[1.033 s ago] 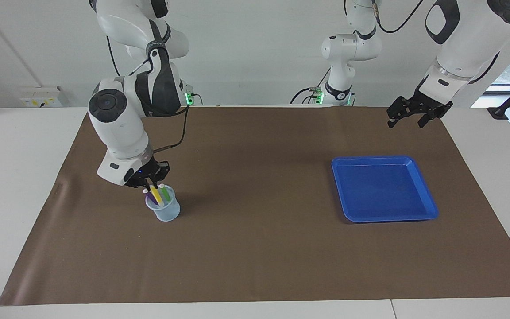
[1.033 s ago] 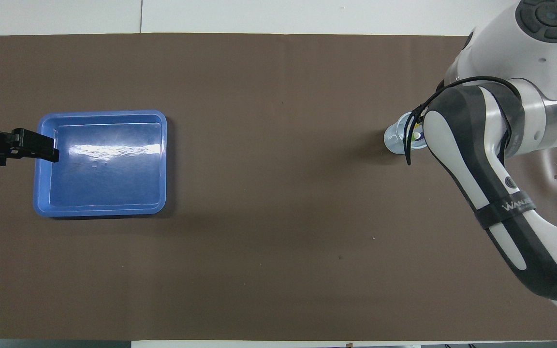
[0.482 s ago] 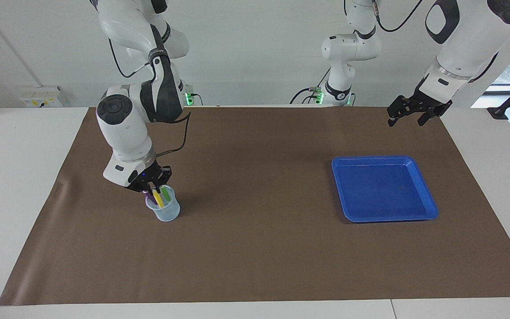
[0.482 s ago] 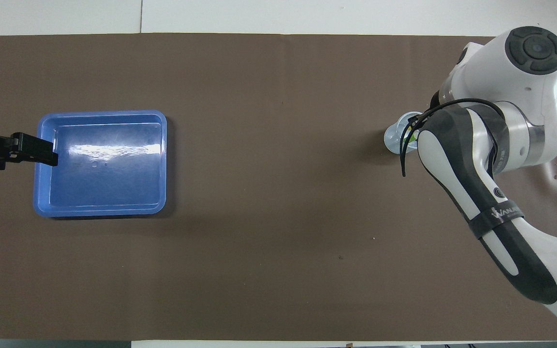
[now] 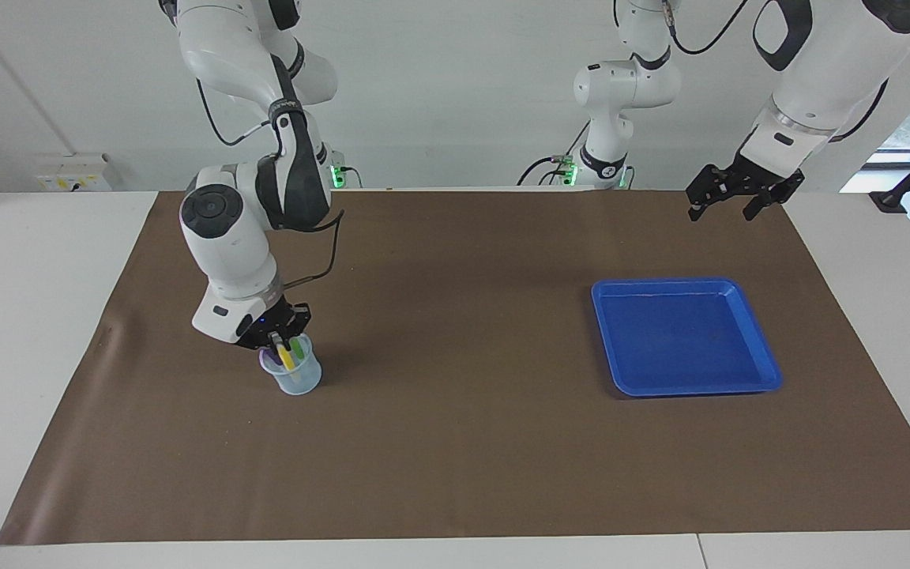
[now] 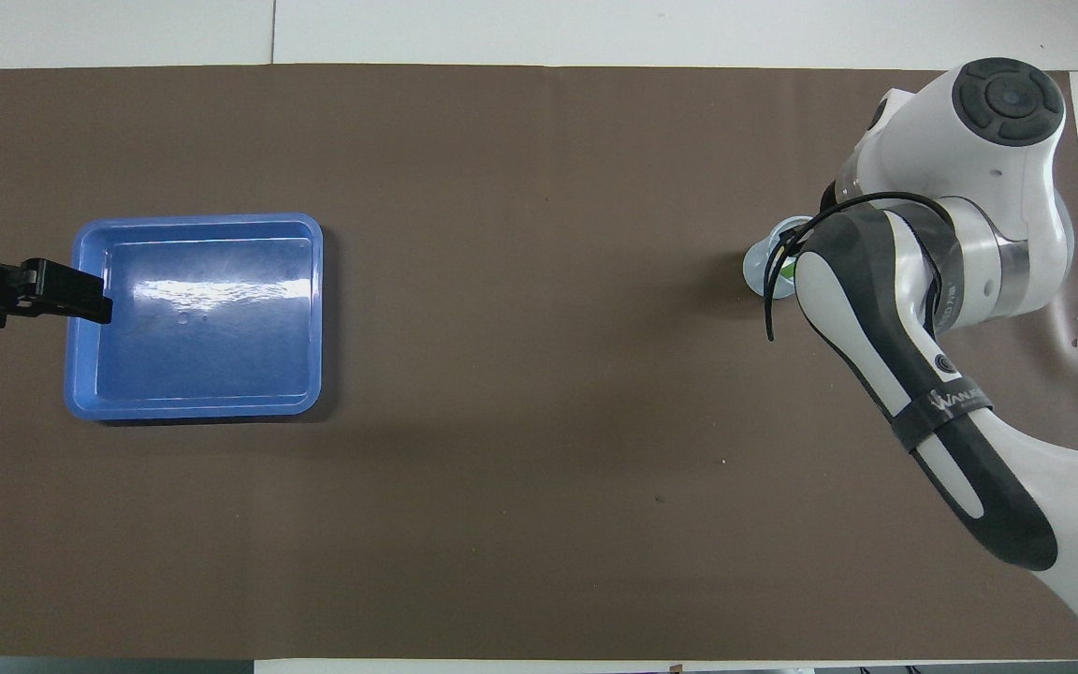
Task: Transfer and insert pens with both arms
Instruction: 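Insert the yellow pen into the silver cup with the right gripper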
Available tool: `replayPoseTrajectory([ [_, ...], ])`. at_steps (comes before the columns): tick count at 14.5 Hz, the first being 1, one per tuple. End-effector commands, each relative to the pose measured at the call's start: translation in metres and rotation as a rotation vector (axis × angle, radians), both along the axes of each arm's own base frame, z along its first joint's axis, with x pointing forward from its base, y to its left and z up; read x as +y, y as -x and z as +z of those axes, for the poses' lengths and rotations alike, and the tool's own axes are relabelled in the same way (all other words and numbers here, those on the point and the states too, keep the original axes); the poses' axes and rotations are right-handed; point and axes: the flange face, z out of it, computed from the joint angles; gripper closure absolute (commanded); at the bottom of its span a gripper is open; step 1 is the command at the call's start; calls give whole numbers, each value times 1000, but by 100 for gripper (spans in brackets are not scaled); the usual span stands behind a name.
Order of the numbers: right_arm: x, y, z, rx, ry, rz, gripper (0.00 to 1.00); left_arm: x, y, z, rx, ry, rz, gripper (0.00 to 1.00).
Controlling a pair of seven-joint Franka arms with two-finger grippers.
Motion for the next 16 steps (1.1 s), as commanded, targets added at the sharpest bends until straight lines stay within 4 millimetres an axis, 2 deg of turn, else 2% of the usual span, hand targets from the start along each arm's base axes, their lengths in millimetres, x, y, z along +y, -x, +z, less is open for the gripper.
replayPoseTrajectory([
  [1, -1, -4, -8, 7, -10, 17, 100, 7, 0, 12, 7, -21, -24, 0],
  [5, -1, -3, -10, 11, -14, 17, 100, 12, -1, 12, 3, -18, -39, 0],
  [6, 0, -3, -10, 12, -19, 14, 88, 13, -1, 12, 1, -17, -39, 0],
  [8, 0, -3, -10, 9, -23, 13, 44, 16, -1, 12, 1, -13, -33, 0],
  [10, 1, -3, -10, 8, -24, 12, 19, 16, -2, 11, 0, -7, -31, 0],
  [11, 0, -4, -9, 6, -23, 12, 13, 17, -2, 11, 0, 1, -28, 0],
  [16, 4, -5, -2, 2, -27, 19, 10, 23, -2, 11, -3, 0, -14, 0],
])
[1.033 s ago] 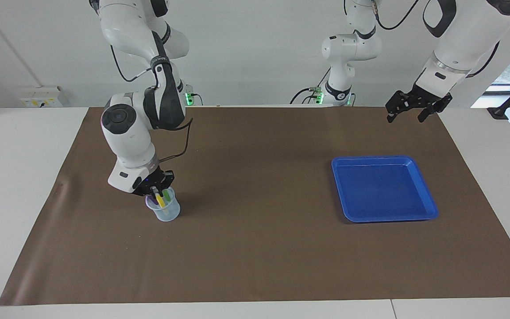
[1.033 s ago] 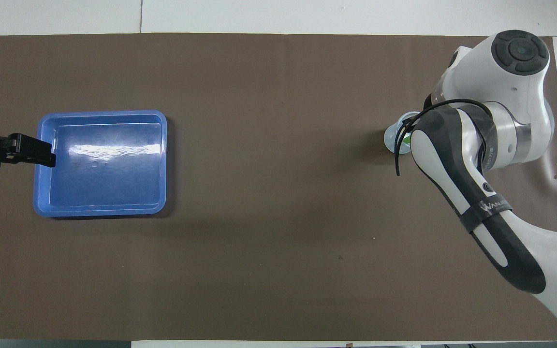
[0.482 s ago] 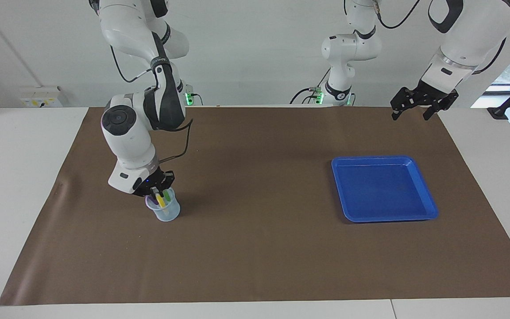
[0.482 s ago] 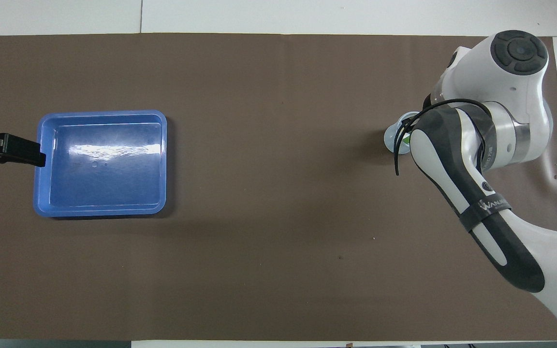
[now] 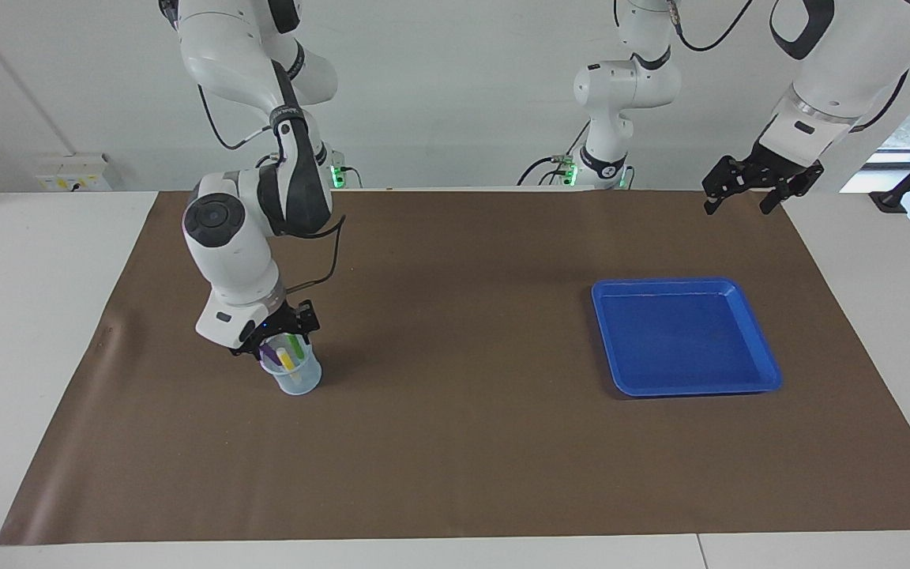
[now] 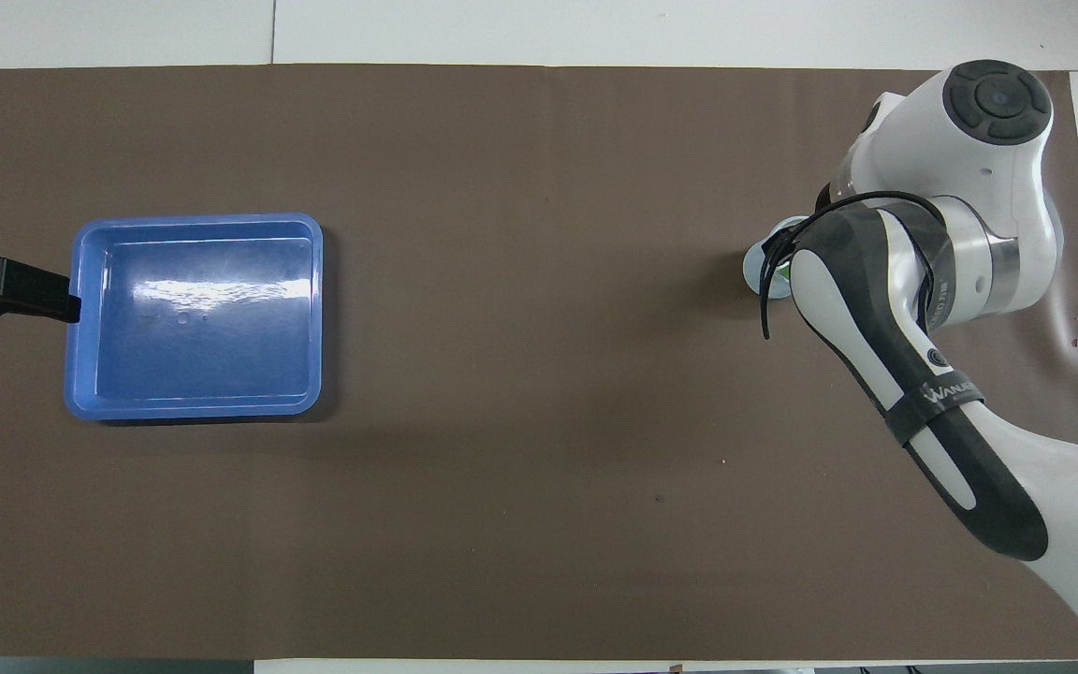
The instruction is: Transfer and insert pens with both arms
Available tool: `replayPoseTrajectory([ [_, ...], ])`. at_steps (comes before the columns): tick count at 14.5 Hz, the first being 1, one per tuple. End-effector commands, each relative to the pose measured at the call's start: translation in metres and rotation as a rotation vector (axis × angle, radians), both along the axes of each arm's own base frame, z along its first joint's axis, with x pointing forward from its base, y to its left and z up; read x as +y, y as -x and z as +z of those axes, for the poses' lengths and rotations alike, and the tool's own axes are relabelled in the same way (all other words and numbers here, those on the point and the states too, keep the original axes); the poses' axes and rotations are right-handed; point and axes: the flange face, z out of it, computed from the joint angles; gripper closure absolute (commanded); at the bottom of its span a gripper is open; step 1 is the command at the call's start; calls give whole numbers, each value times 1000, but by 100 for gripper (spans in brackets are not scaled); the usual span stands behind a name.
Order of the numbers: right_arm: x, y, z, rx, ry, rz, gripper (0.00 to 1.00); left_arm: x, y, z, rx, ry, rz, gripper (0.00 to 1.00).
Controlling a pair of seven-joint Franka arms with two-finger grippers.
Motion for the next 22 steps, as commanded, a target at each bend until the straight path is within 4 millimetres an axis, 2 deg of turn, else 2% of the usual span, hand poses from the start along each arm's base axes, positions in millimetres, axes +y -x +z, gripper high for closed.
replayPoseTrajectory([
  [1, 5, -5, 13, -12, -25, 22, 7, 0, -1, 3, 3, -2, -9, 0],
  [3, 9, -7, 38, -1, -60, 4, 0, 0, 0, 2, 9, -2, -3, 0],
  [8, 9, 1, 80, -7, -70, -4, 0, 0, 2, -1, 17, -3, -3, 0],
  [11, 1, 5, 126, 8, -59, -12, 0, 1, 2, -1, 17, -3, -2, 0],
  [12, -4, 8, 134, 29, -55, -21, 0, 2, 2, -1, 17, -3, 0, 0],
  [15, -15, 25, 170, 14, -40, -41, 0, 2, 1, 0, 15, -2, 0, 0],
  [18, -32, 54, 210, 19, -33, -70, 0, 2, 1, 0, 13, -4, 0, 0],
  [20, -48, 61, 208, 44, -26, -95, 0, 2, 1, -1, 15, -4, 0, 0],
  [22, -72, 64, 201, 62, -25, -133, 0, 2, 1, -1, 15, -4, 0, 0],
])
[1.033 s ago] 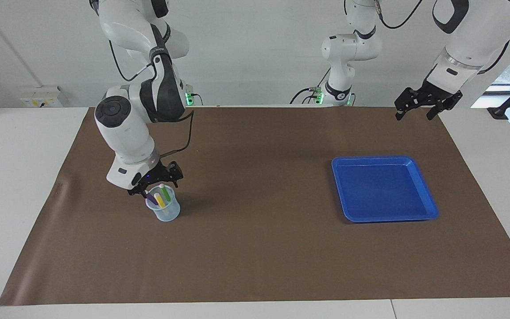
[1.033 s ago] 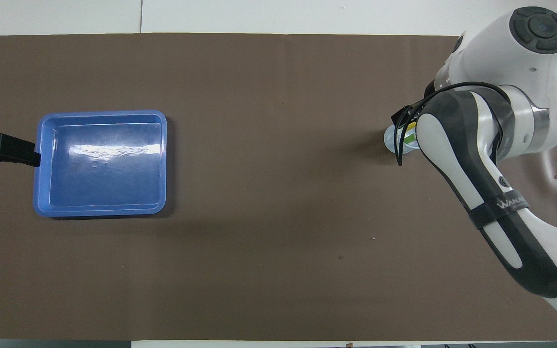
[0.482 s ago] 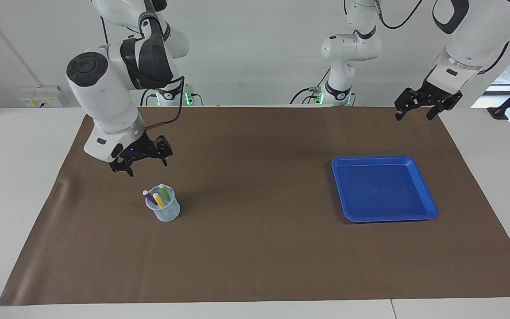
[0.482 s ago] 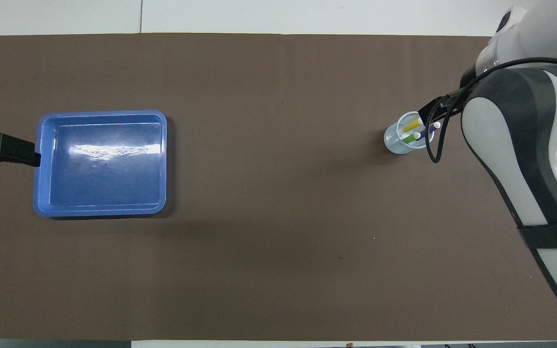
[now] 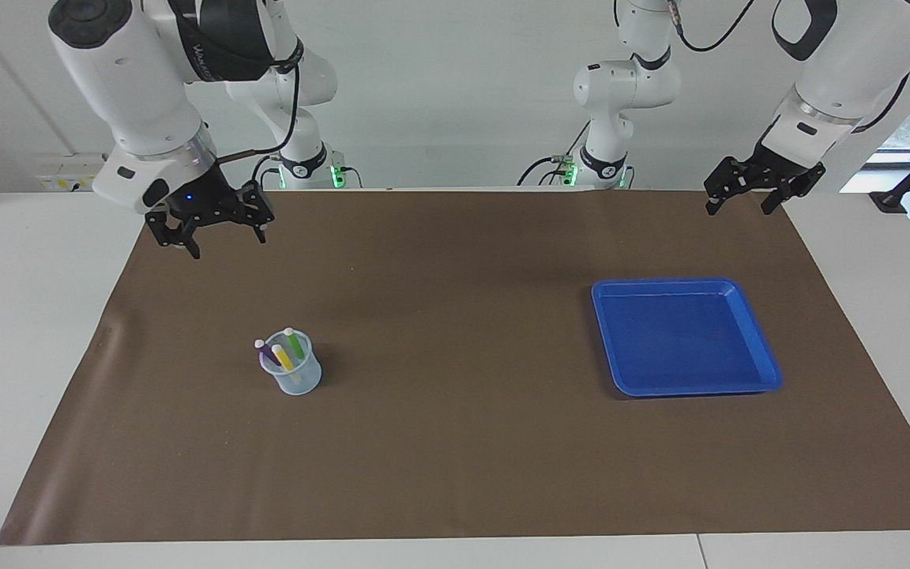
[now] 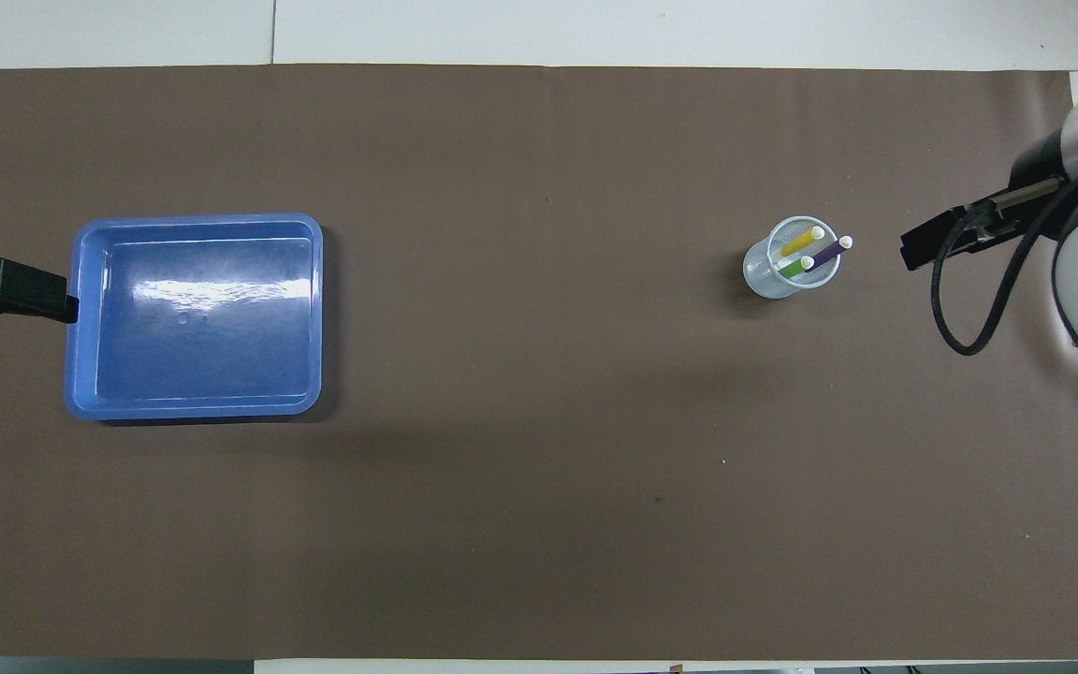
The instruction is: Transfer and insert pens with both arms
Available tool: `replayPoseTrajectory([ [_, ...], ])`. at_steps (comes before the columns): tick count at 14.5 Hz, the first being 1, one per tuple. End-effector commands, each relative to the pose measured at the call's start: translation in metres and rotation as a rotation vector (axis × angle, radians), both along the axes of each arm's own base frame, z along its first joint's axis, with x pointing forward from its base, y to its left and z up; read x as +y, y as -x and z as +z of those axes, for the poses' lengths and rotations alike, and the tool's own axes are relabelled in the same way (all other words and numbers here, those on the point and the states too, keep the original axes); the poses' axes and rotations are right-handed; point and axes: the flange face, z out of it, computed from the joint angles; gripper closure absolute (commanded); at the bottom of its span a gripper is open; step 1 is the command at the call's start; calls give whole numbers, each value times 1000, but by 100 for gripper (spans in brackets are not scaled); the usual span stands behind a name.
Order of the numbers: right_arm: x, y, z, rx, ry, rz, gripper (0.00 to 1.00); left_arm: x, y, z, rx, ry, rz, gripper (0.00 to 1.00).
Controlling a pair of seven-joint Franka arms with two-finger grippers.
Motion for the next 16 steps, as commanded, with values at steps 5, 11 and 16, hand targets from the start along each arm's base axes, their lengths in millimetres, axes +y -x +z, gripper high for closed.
replayPoseTrajectory([
  [5, -46, 15, -4, 5, 9, -76, 0, 1, 2, 1, 12, -4, -2, 0],
  [11, -34, 47, -4, -25, 46, -63, 0, 1, 2, 0, 14, -4, -2, 0],
  [16, -40, 46, -6, -18, 41, -77, 0, 1, 2, 1, 12, -4, -2, 0],
])
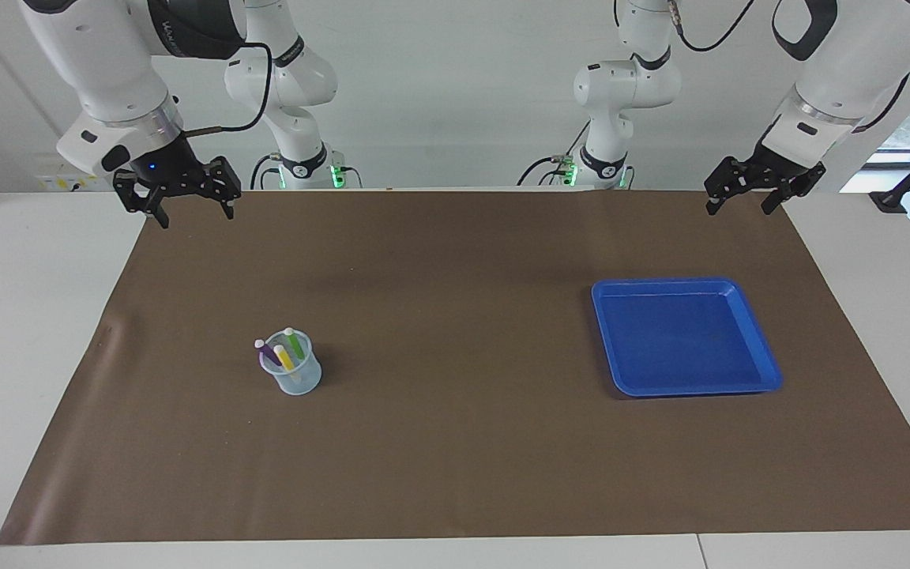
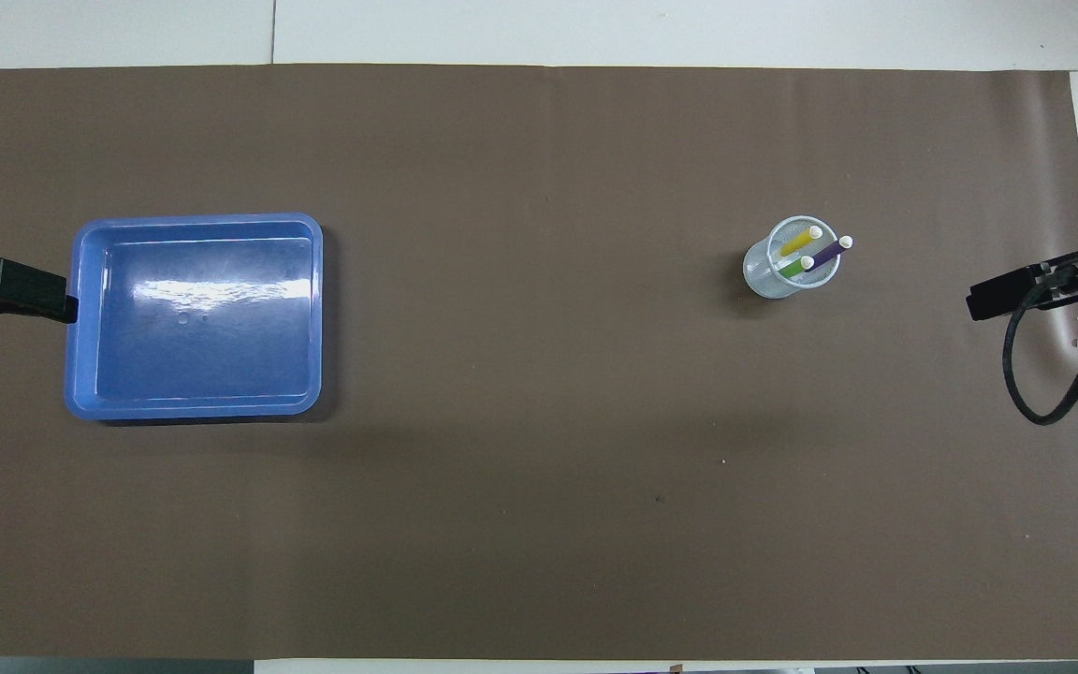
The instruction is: Transfer and insert pens with both arms
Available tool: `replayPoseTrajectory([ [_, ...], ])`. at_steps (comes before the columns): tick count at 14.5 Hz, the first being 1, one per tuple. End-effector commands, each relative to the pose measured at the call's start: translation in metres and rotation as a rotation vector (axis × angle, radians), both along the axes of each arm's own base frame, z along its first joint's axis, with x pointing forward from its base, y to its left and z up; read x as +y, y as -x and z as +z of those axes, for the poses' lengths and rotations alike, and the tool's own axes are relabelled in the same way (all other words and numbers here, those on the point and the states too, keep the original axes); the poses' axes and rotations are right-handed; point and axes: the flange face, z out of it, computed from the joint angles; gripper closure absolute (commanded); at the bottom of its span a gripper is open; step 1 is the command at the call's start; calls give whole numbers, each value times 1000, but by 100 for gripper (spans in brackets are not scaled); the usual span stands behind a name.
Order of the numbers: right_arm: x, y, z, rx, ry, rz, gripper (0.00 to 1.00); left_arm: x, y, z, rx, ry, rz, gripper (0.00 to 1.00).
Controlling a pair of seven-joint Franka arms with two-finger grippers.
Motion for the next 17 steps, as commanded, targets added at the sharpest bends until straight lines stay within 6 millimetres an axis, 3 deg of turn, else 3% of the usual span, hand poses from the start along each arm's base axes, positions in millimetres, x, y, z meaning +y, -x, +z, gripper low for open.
replayPoseTrajectory([
  [1, -4, 2, -5, -10, 11, -10, 0, 1, 2, 1, 10, -4, -3, 0],
  [11, -4, 1, -4, -21, 0, -54, 0, 1, 2, 0, 13, -3, -3, 0],
  [17, -14, 11, 9, -10, -9, -74, 0, 1, 2, 1, 12, -4, -3, 0],
])
